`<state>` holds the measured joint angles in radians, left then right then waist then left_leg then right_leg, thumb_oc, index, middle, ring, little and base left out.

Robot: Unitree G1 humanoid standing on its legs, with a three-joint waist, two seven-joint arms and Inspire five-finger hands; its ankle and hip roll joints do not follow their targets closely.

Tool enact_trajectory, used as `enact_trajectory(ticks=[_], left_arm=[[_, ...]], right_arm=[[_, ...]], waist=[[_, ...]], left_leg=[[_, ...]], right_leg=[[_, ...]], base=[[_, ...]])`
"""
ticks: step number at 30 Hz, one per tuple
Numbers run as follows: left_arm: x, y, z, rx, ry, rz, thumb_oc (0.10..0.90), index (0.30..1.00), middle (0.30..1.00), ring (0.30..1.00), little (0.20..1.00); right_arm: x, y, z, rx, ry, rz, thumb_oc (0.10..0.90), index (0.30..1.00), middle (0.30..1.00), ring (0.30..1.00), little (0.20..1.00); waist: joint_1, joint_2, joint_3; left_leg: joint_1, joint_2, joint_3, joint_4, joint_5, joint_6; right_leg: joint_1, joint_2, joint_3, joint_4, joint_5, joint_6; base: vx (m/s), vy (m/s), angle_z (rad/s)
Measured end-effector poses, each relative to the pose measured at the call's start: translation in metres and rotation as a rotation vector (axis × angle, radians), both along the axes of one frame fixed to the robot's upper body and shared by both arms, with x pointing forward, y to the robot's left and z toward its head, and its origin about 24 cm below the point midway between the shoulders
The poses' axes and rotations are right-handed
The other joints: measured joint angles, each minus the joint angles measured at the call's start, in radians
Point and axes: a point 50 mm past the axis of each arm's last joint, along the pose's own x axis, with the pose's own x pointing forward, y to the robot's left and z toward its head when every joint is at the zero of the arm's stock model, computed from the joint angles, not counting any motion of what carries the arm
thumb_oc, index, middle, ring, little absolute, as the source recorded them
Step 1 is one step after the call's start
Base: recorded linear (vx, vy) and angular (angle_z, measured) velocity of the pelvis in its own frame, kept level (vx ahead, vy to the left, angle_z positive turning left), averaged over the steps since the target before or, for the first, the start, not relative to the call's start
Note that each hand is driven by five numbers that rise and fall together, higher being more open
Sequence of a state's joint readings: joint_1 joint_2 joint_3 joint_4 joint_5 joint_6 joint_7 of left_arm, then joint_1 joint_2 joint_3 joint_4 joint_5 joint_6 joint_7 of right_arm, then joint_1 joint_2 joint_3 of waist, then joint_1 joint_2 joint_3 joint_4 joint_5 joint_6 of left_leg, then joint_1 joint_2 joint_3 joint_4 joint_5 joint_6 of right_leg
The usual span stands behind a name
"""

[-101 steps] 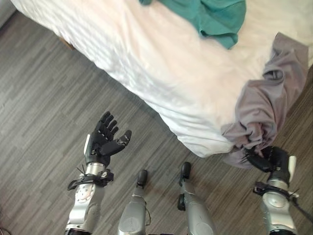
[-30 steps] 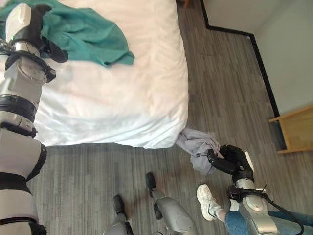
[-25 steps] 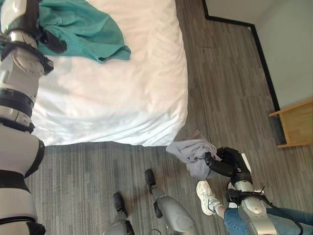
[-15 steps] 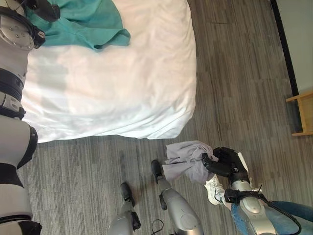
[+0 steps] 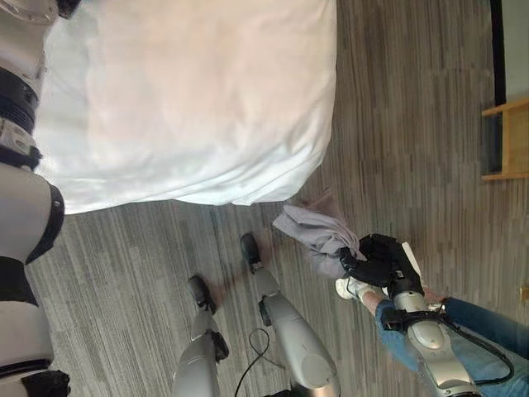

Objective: Pick up bed clothes into laundry basket.

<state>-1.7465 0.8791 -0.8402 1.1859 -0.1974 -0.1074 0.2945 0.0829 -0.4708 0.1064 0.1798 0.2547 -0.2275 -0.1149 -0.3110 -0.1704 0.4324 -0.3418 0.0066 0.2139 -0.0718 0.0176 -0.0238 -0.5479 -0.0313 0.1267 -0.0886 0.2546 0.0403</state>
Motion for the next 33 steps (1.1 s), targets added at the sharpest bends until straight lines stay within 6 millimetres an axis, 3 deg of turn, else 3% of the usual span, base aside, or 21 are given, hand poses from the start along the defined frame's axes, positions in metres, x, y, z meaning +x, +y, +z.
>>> enact_trajectory(ticks=[8, 9, 10, 13, 14, 16, 17, 21, 26, 27, 29, 32, 33], left_arm=[[-0.001, 0.000, 0.001, 0.002, -0.024, -0.018, 0.800, 0.900, 0.900, 0.900, 0.900], [-0.001, -0.001, 0.001, 0.018, -0.018, -0.013, 0.493, 0.439, 0.439, 0.439, 0.439], [-0.001, -0.001, 0.000, 0.024, -0.014, -0.010, 0.400, 0.300, 0.300, 0.300, 0.300], [0.000, -0.001, -0.001, 0.039, -0.007, 0.004, 0.400, 0.300, 0.300, 0.300, 0.300], [-0.001, 0.001, -0.001, 0.040, -0.003, 0.013, 0.424, 0.335, 0.335, 0.335, 0.335], [0.001, 0.001, -0.003, 0.076, 0.021, 0.038, 0.560, 0.540, 0.540, 0.540, 0.540], [0.003, 0.000, -0.005, 0.094, 0.040, 0.040, 0.400, 0.300, 0.300, 0.300, 0.300], [0.009, -0.011, -0.015, 0.161, 0.103, -0.001, 0.400, 0.300, 0.300, 0.300, 0.300], [0.017, -0.041, -0.050, 0.171, 0.141, -0.209, 0.400, 0.300, 0.300, 0.300, 0.300], [0.014, -0.054, -0.065, 0.134, 0.121, -0.337, 0.400, 0.300, 0.300, 0.300, 0.300], [0.014, -0.066, -0.081, 0.128, 0.142, -0.416, 0.400, 0.300, 0.300, 0.300, 0.300], [0.003, -0.084, -0.136, -0.117, 0.136, -0.677, 0.400, 0.300, 0.300, 0.300, 0.300], [-0.005, -0.084, -0.149, -0.278, 0.077, -0.754, 0.400, 0.300, 0.300, 0.300, 0.300]], right_arm=[[0.000, 0.001, 0.002, 0.002, -0.018, 0.008, 0.400, 0.300, 0.300, 0.300, 0.300], [-0.001, 0.002, 0.001, 0.003, -0.016, 0.010, 0.400, 0.300, 0.300, 0.300, 0.300], [-0.001, 0.002, 0.001, 0.003, -0.015, 0.013, 0.400, 0.300, 0.300, 0.300, 0.300], [-0.001, 0.003, 0.001, 0.003, -0.016, 0.018, 0.400, 0.300, 0.300, 0.300, 0.300], [-0.001, 0.005, 0.001, 0.004, -0.014, 0.026, 0.400, 0.300, 0.300, 0.300, 0.300], [0.000, 0.007, 0.000, 0.004, -0.008, 0.039, 0.400, 0.300, 0.300, 0.300, 0.300], [0.000, 0.008, -0.001, 0.005, -0.004, 0.051, 0.400, 0.300, 0.300, 0.300, 0.300], [0.000, 0.011, -0.001, -0.002, 0.002, 0.075, 0.400, 0.300, 0.300, 0.300, 0.300], [0.001, 0.009, -0.001, -0.008, 0.005, 0.073, 0.400, 0.300, 0.300, 0.300, 0.300], [0.000, 0.009, -0.003, -0.009, 0.015, 0.071, 0.400, 0.300, 0.300, 0.300, 0.300], [0.000, 0.008, -0.004, -0.009, 0.019, 0.067, 0.400, 0.300, 0.300, 0.300, 0.300], [0.001, 0.009, -0.007, 0.003, 0.022, 0.044, 0.400, 0.300, 0.300, 0.300, 0.300], [0.000, 0.007, -0.008, 0.015, 0.020, 0.018, 0.400, 0.300, 0.300, 0.300, 0.300]], waist=[[0.004, 0.000, 0.000], [0.006, 0.000, 0.000], [0.006, -0.001, 0.000], [0.008, -0.001, 0.000], [0.009, -0.001, 0.000], [0.012, -0.001, 0.000], [0.014, -0.001, 0.000], [0.025, 0.000, 0.000], [0.055, -0.001, 0.000], [0.064, -0.001, 0.000], [0.074, -0.001, 0.000], [0.102, 0.007, 0.018], [0.102, 0.014, 0.024]], left_leg=[[-0.022, 0.007, -0.008, -0.001, 0.000, 0.000], [-0.022, 0.008, -0.007, 0.000, 0.001, -0.001], [-0.022, 0.009, -0.007, 0.001, 0.001, -0.002], [-0.018, 0.013, -0.006, 0.001, 0.003, -0.005], [-0.011, 0.014, -0.005, 0.001, 0.004, -0.007], [0.006, 0.016, -0.003, -0.002, 0.004, -0.007], [0.019, 0.017, -0.003, -0.002, 0.004, -0.007], [0.053, 0.015, -0.003, -0.004, 0.004, -0.007], [0.064, 0.015, -0.007, 0.000, 0.006, -0.009], [0.073, 0.017, -0.008, 0.000, 0.007, -0.011], [0.081, 0.020, -0.012, 0.002, 0.008, -0.011], [0.151, 0.027, -0.036, 0.002, 0.008, -0.013], [0.182, 0.026, -0.037, -0.008, 0.008, -0.014]], right_leg=[[-0.021, 0.006, -0.009, 0.000, 0.006, 0.002], [-0.022, 0.006, -0.010, 0.000, 0.006, 0.002], [-0.021, 0.007, -0.010, 0.000, 0.006, 0.002], [-0.019, 0.012, -0.010, 0.000, 0.009, -0.001], [-0.012, 0.014, -0.009, 0.000, 0.009, -0.002], [0.003, 0.016, -0.009, 0.000, 0.009, -0.002], [0.015, 0.017, -0.009, 0.000, 0.010, -0.002], [0.048, 0.015, -0.010, 0.000, 0.010, -0.002], [0.064, 0.013, -0.012, 0.000, 0.014, -0.007], [0.071, 0.015, -0.012, 0.000, 0.014, -0.007], [0.083, 0.016, -0.015, 0.000, 0.013, -0.008], [0.156, 0.019, -0.036, 0.003, 0.005, -0.010], [0.181, 0.019, -0.040, 0.002, -0.003, -0.018]], base=[[0.00, -0.007, 0.01], [0.00, 0.000, 0.00], [0.00, 0.000, 0.00], [0.00, 0.000, 0.00], [-0.01, 0.002, -0.03], [0.00, 0.000, -0.05], [-0.03, -0.003, -0.03], [-0.02, -0.015, 0.01], [-0.04, -0.082, 0.03], [0.00, -0.080, 0.00], [0.01, -0.072, 0.03], [0.04, -0.043, 0.05], [0.01, -0.026, 0.13]])
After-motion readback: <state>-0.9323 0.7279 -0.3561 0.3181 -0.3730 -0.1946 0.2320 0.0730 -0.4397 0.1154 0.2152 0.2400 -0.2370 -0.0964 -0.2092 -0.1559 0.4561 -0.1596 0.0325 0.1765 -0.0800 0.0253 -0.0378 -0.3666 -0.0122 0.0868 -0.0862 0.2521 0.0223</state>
